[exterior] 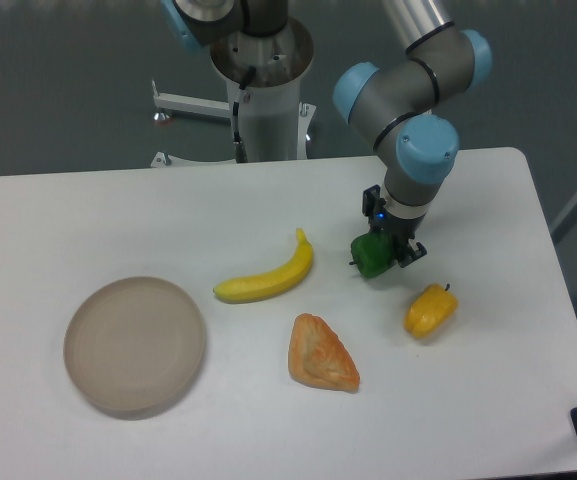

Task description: Pick up the green pepper from the table

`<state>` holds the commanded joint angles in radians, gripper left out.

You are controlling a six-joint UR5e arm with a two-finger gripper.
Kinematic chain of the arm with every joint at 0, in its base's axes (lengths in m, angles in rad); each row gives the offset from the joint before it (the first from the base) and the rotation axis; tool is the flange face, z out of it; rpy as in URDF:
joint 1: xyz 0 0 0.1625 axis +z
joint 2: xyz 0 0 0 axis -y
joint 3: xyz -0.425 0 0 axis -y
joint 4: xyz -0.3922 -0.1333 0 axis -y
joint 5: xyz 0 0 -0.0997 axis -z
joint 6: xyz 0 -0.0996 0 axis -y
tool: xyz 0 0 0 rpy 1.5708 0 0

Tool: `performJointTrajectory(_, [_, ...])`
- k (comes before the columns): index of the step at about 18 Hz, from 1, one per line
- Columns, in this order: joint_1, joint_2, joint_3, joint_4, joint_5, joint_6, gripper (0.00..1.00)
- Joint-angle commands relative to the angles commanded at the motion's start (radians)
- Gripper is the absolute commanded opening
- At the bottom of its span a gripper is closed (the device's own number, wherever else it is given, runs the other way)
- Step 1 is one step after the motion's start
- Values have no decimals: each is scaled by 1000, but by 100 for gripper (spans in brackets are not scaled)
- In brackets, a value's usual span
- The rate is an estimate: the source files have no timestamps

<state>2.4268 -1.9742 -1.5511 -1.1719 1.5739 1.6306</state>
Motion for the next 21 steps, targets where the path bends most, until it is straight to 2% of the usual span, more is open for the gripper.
performJointTrajectory(3, [2,-11,58,-5,0,-3,39])
performJointTrajectory(8, [2,-70,204,-28,0,-8,39])
performJointTrajectory(11, [0,-95,267,-45,0,-9,39])
performJointTrajectory(21, [-3,-107,287,-40,0,-9,39])
